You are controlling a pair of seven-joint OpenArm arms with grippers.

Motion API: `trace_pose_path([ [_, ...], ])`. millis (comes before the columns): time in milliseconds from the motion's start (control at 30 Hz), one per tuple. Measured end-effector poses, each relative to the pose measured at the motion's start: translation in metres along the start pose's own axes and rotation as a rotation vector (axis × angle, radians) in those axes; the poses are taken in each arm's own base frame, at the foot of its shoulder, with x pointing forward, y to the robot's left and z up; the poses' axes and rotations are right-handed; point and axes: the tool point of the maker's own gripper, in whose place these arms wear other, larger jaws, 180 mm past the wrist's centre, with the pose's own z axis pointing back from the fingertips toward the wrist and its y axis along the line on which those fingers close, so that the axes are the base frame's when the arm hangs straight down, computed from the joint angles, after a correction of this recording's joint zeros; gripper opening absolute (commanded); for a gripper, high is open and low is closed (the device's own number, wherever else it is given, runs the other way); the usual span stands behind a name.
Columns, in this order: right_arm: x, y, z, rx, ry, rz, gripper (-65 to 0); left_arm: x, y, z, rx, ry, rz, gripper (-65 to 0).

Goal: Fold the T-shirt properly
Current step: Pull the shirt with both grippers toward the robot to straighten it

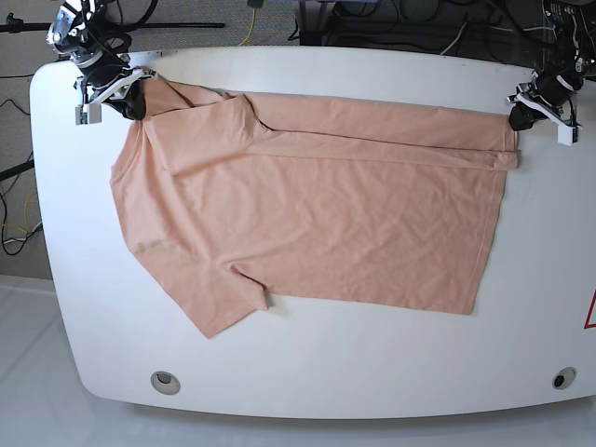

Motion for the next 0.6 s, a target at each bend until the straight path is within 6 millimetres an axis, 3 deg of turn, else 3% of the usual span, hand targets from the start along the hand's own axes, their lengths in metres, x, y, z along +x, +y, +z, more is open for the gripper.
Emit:
trace_pose_path([
  [600,-0.013,0.000,0.010,-0.004,0.020,-0.008,-65.0,-0.029,0.001,0.022,0.006,0.077,-0.030,-65.0],
])
